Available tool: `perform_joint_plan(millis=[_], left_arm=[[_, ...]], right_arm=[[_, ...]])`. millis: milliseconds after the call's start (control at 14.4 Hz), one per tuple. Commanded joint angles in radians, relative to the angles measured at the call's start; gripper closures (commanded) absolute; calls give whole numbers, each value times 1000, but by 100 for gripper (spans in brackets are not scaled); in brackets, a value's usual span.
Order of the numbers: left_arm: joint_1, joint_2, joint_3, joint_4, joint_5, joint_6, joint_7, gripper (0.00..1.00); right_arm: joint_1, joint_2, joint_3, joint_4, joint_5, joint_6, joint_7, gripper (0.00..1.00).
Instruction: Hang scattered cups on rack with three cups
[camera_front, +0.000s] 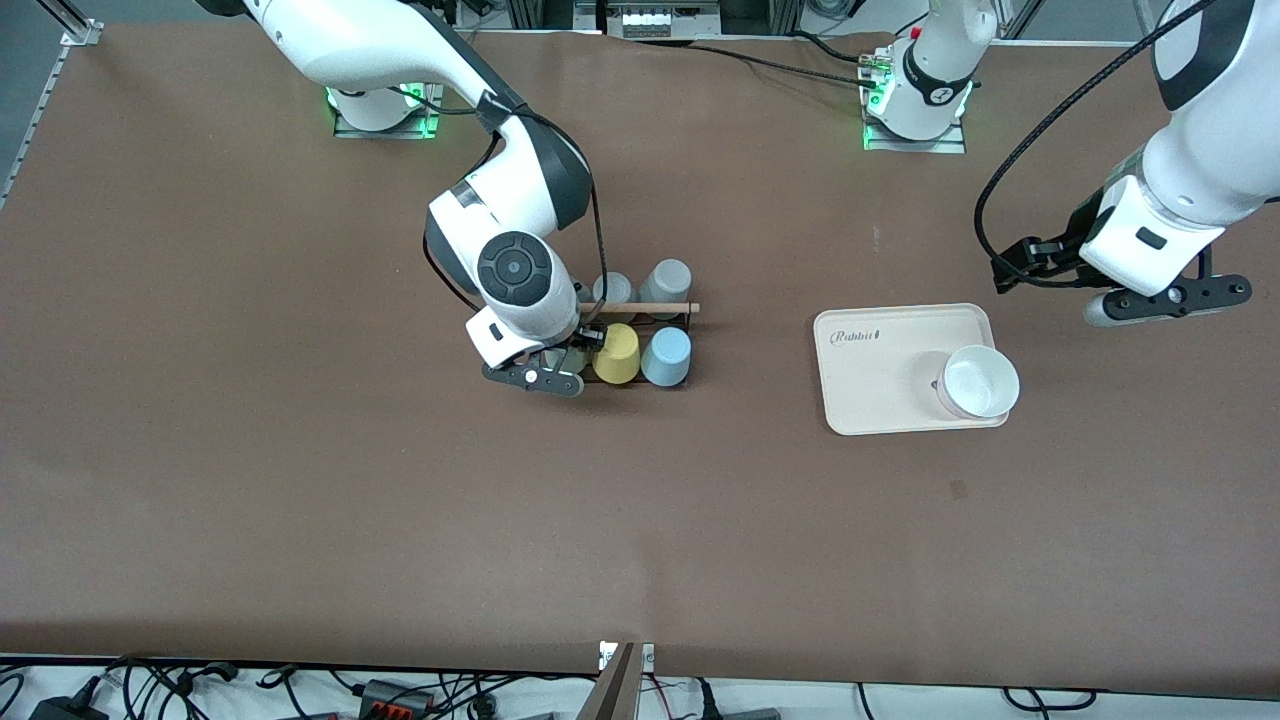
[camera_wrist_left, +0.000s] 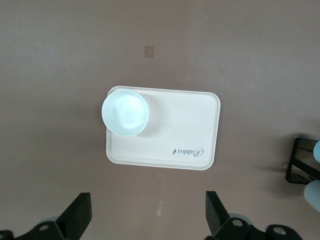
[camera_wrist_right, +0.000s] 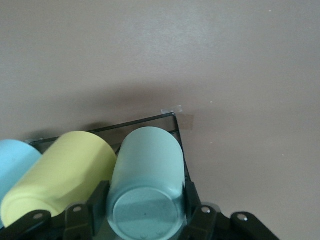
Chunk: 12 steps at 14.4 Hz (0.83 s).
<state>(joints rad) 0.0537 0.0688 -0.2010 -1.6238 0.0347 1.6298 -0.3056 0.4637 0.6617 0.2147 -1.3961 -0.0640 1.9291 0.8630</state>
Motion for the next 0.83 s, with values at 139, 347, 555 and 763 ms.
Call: perform_joint_plan(millis=[139, 347, 555, 763], left_arm=[[6, -30, -15, -4, 11, 10, 22, 0], [-3, -32, -17, -2, 8, 10, 20, 0], [0, -32, -15, -2, 8, 2, 17, 0], [8, -35, -15, -2, 8, -4, 23, 0]], right_arm=[[12, 13, -6, 19, -10, 8, 22, 20], [0, 0, -9, 29, -8, -1, 2, 0], [-31, -65, -17, 35, -45, -8, -105, 0], [-150, -146, -27, 48, -37, -90, -197, 0]])
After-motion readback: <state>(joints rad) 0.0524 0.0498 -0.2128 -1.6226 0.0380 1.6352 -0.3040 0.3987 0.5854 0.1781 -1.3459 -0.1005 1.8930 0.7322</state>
